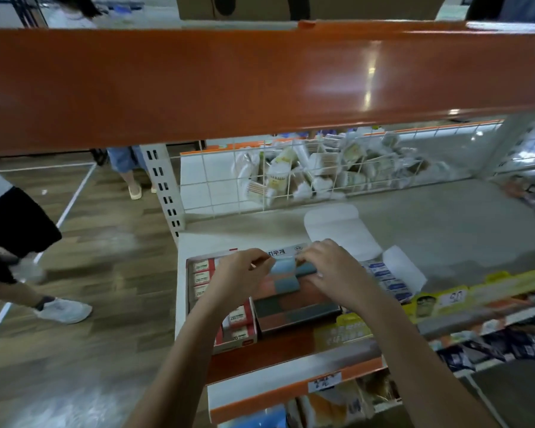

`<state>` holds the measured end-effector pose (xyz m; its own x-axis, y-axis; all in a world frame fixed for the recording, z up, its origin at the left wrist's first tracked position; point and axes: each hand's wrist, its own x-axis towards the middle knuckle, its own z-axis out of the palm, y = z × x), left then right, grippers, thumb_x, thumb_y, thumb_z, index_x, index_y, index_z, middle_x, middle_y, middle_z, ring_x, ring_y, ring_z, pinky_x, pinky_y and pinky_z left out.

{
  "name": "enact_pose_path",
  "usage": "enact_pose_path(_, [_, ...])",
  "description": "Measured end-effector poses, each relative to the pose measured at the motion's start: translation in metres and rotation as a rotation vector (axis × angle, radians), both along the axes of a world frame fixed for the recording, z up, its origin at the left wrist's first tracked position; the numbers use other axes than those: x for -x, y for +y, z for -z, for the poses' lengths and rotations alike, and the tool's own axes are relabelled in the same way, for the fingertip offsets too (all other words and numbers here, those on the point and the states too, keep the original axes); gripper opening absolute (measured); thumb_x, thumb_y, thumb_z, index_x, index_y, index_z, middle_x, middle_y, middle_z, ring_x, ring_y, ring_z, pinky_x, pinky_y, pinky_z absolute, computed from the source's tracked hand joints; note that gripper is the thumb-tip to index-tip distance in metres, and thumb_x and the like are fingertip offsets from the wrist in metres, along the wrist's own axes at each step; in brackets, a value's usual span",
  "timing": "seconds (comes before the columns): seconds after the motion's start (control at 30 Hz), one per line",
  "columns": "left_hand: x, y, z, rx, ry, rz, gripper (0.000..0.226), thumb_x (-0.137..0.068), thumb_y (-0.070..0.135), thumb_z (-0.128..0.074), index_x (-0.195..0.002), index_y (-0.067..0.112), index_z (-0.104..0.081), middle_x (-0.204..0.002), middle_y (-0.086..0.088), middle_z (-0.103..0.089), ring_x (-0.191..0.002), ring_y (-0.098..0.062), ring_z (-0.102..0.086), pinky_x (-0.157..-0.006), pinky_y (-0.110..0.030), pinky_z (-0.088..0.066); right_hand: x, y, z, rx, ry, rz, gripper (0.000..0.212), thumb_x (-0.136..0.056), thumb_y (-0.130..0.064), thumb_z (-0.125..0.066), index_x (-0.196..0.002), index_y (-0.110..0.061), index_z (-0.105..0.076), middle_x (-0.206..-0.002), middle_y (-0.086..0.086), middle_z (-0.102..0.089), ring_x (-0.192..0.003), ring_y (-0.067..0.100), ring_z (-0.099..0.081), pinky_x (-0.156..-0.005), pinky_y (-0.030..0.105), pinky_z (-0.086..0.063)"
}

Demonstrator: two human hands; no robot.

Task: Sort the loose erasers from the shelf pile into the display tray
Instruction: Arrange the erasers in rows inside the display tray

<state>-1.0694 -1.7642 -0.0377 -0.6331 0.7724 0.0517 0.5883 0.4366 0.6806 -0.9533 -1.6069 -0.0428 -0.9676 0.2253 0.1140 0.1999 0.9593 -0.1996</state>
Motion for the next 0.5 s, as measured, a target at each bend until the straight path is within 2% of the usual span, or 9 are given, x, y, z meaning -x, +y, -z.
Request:
enact_pose_path(0.1, [-0.005,0.016,0.004,0.054,0.014,0.007,0.023,-0.095,0.031,-0.05,-0.107,0.02,-0.066,-0.096,0.006,-0.066,-0.08,-0.005,-0.055,-0.065,-0.013,-0.042,-0.016,0.014,-0.005,0.071,0.047,0.079,0.031,-0.088,-0.018,-0.06,-0.119,-0.02,-0.056,-0.122,-0.004,-0.051,-0.117,0.013,-0.04,-0.094,0.019,-0.03])
enact_pose_path(0.17, [-0.01,0.025,0.006,0.093,0.033,0.023,0.022,-0.095,0.03,-0.05,-0.104,0.019,-0.067,-0.096,0.004,-0.068,-0.083,-0.01,-0.058,-0.071,-0.022,-0.047,-0.023,0.021,-0.004,0.109,0.042,0.123,0.031,-0.089,-0.018,-0.058,-0.12,-0.02,-0.055,-0.123,-0.003,-0.05,-0.118,0.014,-0.04,-0.092,0.02,-0.032])
enact_pose_path(0.23, [-0.017,0.033,0.009,0.118,0.062,0.039,0.022,-0.095,0.03,-0.049,-0.101,0.019,-0.067,-0.096,0.003,-0.068,-0.084,-0.011,-0.059,-0.074,-0.026,-0.049,-0.028,0.026,-0.002,0.144,0.041,0.152,0.03,-0.09,-0.019,-0.057,-0.121,-0.02,-0.054,-0.123,-0.003,-0.05,-0.116,0.013,-0.043,-0.09,0.021,-0.035])
enact_pose_path(0.37, [-0.03,0.047,0.017,0.143,0.146,0.011,0.022,-0.095,0.03,-0.049,-0.099,0.019,-0.068,-0.095,0.003,-0.068,-0.081,-0.011,-0.059,-0.074,-0.028,-0.051,-0.034,0.032,0.001,0.204,0.046,0.168,0.029,-0.091,-0.021,-0.056,-0.12,-0.02,-0.055,-0.118,-0.003,-0.054,-0.109,0.011,-0.047,-0.081,0.018,-0.035])
enact_pose_path(0.5, [-0.04,0.053,0.022,0.174,0.233,-0.057,0.024,-0.096,0.033,-0.046,-0.109,0.022,-0.062,-0.102,0.002,-0.066,-0.087,-0.013,-0.059,-0.072,-0.025,-0.046,-0.036,0.035,0.003,0.228,0.057,0.153,0.029,-0.092,-0.024,-0.056,-0.12,-0.02,-0.054,-0.117,-0.004,-0.055,-0.108,0.01,-0.047,-0.078,0.016,-0.031])
